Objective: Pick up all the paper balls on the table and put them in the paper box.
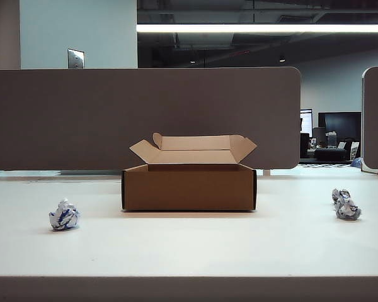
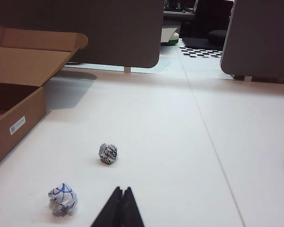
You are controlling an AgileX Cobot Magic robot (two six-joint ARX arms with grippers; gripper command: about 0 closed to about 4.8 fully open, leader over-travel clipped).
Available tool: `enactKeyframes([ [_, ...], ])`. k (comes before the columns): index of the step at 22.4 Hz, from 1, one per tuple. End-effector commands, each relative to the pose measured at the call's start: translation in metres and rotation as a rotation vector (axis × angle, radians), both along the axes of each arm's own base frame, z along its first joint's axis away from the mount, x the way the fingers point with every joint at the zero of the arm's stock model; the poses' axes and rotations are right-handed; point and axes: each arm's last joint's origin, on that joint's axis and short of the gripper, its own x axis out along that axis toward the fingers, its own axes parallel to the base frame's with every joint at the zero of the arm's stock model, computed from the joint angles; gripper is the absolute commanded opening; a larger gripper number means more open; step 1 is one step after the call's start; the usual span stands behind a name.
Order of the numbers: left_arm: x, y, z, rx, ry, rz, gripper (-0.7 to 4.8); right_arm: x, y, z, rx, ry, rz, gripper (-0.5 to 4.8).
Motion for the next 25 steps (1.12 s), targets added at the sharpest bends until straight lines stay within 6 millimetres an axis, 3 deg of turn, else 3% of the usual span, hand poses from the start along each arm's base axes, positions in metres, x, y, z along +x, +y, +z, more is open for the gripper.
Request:
enactKeyframes([
  [1, 0.000, 0.000, 0.002, -0.004, -0.009, 0.000, -0.06, 0.000, 0.000, 0.000, 0.002, -0.014, 0.002, -0.01],
  [9, 0.000, 0.000, 0.002, -0.008, -0.012, 0.000, -0.06, 0.000, 0.000, 0.001, 0.015, -0.028, 0.002, -0.01],
  [14, -0.003, 0.000, 0.019, -0.059, -0.064, 0.008, -0.06, -0.001, -0.002, 0.016, 0.241, -0.168, -0.055, -0.02],
  [16, -0.007, 0.001, 0.034, -0.068, -0.107, 0.008, -0.06, -0.004, -0.002, 0.028, 0.318, -0.245, -0.066, -0.03],
  [19, -0.024, 0.001, 0.085, -0.178, -0.254, -0.022, -0.06, -0.016, -0.002, 0.070, 0.427, -0.321, -0.053, -0.05],
  [22, -0.030, 0.001, 0.113, -0.165, -0.298, -0.040, -0.06, -0.019, -0.001, 0.104, 0.402, -0.319, -0.049, -0.05],
  [23, -0.027, 0.000, 0.122, -0.167, -0.282, -0.062, -0.06, -0.016, -0.001, 0.122, 0.338, -0.315, -0.058, -0.05],
  [25, -0.021, -0.001, 0.132, -0.162, -0.257, -0.080, -0.06, -0.009, -0.002, 0.140, 0.271, -0.294, -0.070, -0.05],
])
